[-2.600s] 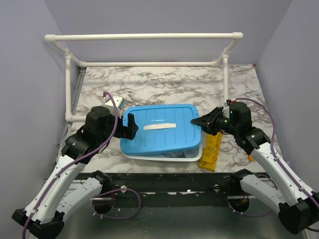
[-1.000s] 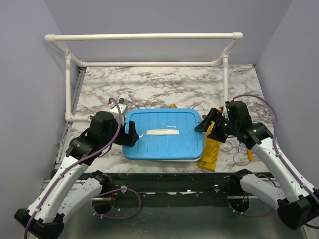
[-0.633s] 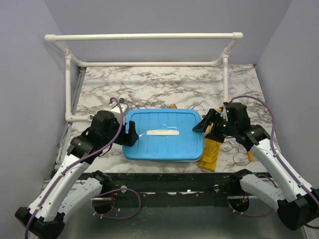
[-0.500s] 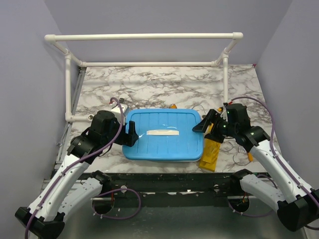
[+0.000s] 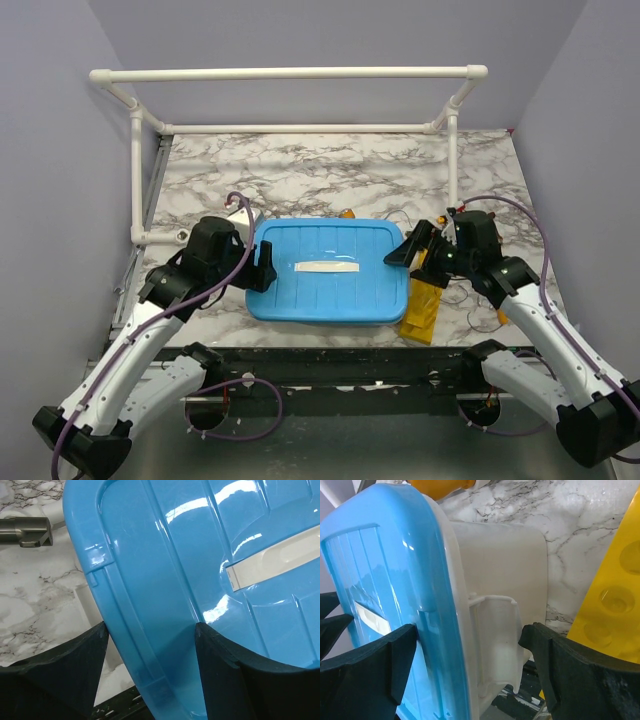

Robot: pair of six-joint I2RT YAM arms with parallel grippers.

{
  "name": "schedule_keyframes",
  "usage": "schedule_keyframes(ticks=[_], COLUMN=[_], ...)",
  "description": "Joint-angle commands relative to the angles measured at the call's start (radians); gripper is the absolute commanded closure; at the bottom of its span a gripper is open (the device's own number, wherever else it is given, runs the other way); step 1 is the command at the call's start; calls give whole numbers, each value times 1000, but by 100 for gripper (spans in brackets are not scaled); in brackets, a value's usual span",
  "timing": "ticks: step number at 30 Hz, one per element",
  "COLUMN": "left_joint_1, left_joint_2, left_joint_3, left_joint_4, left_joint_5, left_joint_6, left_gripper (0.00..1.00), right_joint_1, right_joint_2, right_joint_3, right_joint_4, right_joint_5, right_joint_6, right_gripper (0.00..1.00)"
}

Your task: Organize the chemistry lab equipment

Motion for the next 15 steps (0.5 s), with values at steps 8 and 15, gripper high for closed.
schedule_keyframes(ticks=[8,15], left_joint_1=[-2,-2], left_joint_2=[39,48], left_joint_3=[24,26], left_joint_4=[9,11], left_joint_5=[8,6], left_joint_6=[41,43], left_gripper=[33,33], right_joint_1=[9,9], right_joint_2=[21,14], right_joint_3=[-125,-88], right_joint_4=[60,11], right_joint_5=[-100,-64], right_joint_6=[26,15], right_gripper=[1,22])
